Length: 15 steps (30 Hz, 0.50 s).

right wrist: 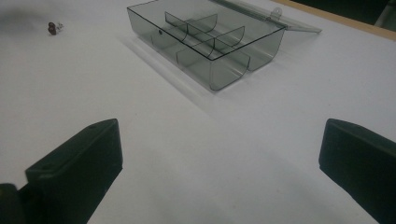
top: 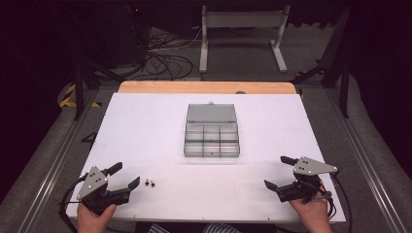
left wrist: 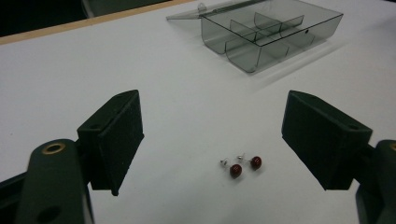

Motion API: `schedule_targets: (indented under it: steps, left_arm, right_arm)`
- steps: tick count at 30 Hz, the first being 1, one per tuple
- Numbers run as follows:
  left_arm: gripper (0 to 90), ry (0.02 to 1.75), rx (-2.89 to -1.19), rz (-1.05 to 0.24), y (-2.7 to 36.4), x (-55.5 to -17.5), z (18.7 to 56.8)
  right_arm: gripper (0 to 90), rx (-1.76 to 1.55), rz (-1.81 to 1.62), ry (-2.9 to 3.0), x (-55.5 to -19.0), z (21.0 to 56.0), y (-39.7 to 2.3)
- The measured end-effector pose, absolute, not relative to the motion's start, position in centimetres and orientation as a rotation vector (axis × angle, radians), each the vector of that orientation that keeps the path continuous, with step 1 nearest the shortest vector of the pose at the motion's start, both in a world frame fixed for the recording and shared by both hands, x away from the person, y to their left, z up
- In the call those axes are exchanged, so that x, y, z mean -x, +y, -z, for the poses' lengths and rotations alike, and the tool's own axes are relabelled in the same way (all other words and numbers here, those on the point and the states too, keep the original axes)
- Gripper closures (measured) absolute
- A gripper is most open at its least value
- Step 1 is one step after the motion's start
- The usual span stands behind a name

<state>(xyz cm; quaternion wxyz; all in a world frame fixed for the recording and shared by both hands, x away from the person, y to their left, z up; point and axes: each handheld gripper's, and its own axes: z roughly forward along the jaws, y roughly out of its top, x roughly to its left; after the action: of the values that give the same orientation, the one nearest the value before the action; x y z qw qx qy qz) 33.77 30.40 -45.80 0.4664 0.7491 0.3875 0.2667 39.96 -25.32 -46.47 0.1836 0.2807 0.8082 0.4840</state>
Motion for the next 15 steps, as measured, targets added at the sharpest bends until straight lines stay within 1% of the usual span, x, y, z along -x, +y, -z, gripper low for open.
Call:
schedule_targets:
  steps: [3,8,15]
  left_arm:
    - [21.6,0.94,-1.852,-0.684,30.37,-33.69,45.75]
    - [22.1,0.932,-1.84,-0.686,30.49,-33.59,45.57]
    - [22.1,0.96,-1.813,-0.64,30.81,-33.69,45.47]
  right_arm:
    - [0.8,-0.789,-1.356,2.29,-39.97,46.55,-25.2]
    - [1.5,-0.779,-1.359,2.288,-39.93,46.56,-25.14]
    - [1.9,-0.784,-1.362,2.295,-39.96,46.65,-24.99]
